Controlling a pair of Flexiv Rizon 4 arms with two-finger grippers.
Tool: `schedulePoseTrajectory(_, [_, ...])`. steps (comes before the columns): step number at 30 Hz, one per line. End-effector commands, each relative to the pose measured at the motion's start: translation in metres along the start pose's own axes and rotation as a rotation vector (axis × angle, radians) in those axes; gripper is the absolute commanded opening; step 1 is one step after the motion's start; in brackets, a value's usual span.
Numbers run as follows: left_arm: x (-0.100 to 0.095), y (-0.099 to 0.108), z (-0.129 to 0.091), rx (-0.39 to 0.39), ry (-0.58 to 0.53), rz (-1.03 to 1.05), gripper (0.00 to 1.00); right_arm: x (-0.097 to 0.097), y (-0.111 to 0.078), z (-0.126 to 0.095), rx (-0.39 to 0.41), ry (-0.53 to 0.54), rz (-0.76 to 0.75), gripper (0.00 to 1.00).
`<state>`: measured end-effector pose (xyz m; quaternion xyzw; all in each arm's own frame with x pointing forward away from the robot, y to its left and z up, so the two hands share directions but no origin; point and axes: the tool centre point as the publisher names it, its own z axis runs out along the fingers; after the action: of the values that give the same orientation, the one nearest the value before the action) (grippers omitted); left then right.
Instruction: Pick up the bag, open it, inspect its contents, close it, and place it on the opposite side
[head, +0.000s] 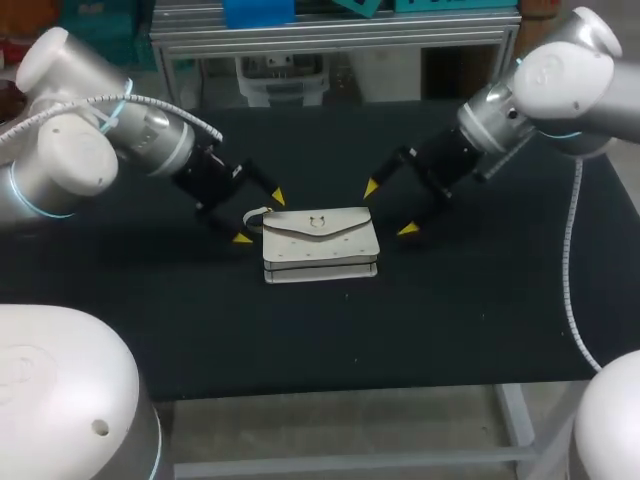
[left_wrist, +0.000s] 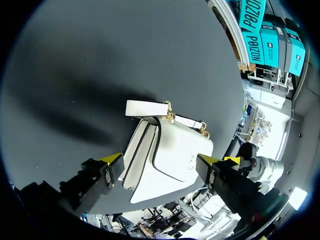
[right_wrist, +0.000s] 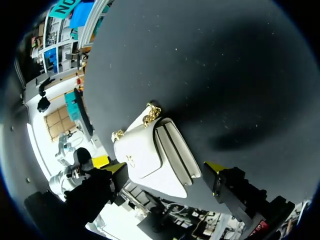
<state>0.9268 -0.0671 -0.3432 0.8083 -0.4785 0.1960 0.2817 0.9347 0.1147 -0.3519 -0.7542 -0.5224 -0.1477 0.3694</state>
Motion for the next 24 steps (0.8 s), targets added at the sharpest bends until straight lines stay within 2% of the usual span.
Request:
schedulePoseTrajectory(1, [-0.003,-0.002,0.009,-0.046,0.029,0.03,0.98,0.004,0.009,0.013,0.031,0.004,0.001,1.0])
schedulePoseTrajectory(3, [-0.004,-0.002,0.012,-0.048,0.031,0.031,0.97,0.005,0.01,0.016,0.037,0.016,0.007,1.0])
schedulePoseTrajectory(7, [-0.003,-0.005,0.018,-0.084,0.063,0.026,0.85,0.007,0.015,0.021,0.034,0.051,0.031,0.98])
schedulePoseTrajectory(8, [-0.002,-0.005,0.019,-0.088,0.068,0.02,0.84,0.008,0.015,0.022,0.029,0.058,0.04,0.95])
schedulePoseTrajectory(12, [0.001,-0.006,0.02,-0.11,0.076,0.005,0.79,0.011,0.018,0.023,0.02,0.071,0.06,0.7])
schedulePoseTrajectory(13, [0.002,-0.006,0.02,-0.11,0.075,-0.001,0.76,0.012,0.018,0.024,0.012,0.073,0.071,0.58])
schedulePoseTrajectory(14, [0.002,-0.006,0.021,-0.115,0.072,-0.004,0.75,0.013,0.019,0.025,0.01,0.071,0.077,0.52])
schedulePoseTrajectory(21, [0.002,-0.006,0.025,-0.129,0.069,-0.014,0.77,0.016,0.02,0.035,-0.005,0.059,0.094,0.53])
schedulePoseTrajectory(22, [0.002,-0.006,0.025,-0.13,0.069,-0.014,0.77,0.016,0.021,0.036,0.0,0.065,0.093,0.57])
schedulePoseTrajectory(24, [0.002,-0.005,0.026,-0.133,0.071,-0.013,0.77,0.017,0.021,0.038,-0.004,0.064,0.097,0.54])
